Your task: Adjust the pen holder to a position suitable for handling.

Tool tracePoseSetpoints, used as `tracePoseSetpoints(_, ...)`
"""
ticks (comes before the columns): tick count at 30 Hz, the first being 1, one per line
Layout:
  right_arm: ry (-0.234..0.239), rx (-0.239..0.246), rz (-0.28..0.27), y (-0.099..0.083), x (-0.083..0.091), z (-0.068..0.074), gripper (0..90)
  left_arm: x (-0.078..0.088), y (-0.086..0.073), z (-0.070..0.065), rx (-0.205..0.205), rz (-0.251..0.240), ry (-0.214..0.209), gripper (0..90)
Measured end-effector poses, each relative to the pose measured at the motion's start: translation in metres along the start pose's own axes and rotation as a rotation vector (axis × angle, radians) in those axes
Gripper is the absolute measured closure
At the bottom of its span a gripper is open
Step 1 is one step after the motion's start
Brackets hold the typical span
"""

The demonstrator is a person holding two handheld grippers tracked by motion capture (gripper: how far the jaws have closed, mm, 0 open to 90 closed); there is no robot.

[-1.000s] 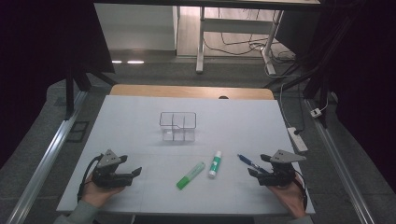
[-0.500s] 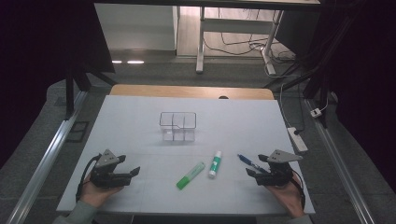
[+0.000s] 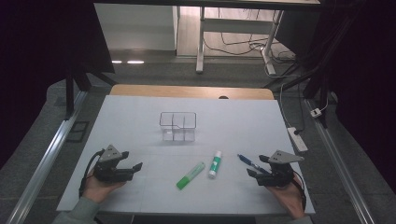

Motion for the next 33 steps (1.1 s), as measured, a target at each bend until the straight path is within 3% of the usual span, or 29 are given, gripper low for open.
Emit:
tracePoseSetpoints(16,0.0,-0.002,0.004,-0.001,0.0,0.0,23.4,-0.018,0.024,0.005,-0.015,-0.005,-0.005,30.0)
tracePoseSetpoints(24,0.005,-0.002,0.002,0.0,0.0,0.001,23.4,-0.03,0.031,0.006,-0.03,0.012,0.012,34.7)
tracePoseSetpoints(33,0.0,-0.002,0.001,0.0,-0.002,0.001,23.5,-0.049,0.048,0.02,-0.023,0.008,0.035,40.2)
Point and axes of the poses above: each handheld gripper's, and its own axes: x roughly backward along the jaws, y roughly out of its top, z roughly to its left, the point moved 7 cm from there along -x, roughly forward along the jaws, and after that the axes turned 11 degrees about -z, right-handed, at the moved point
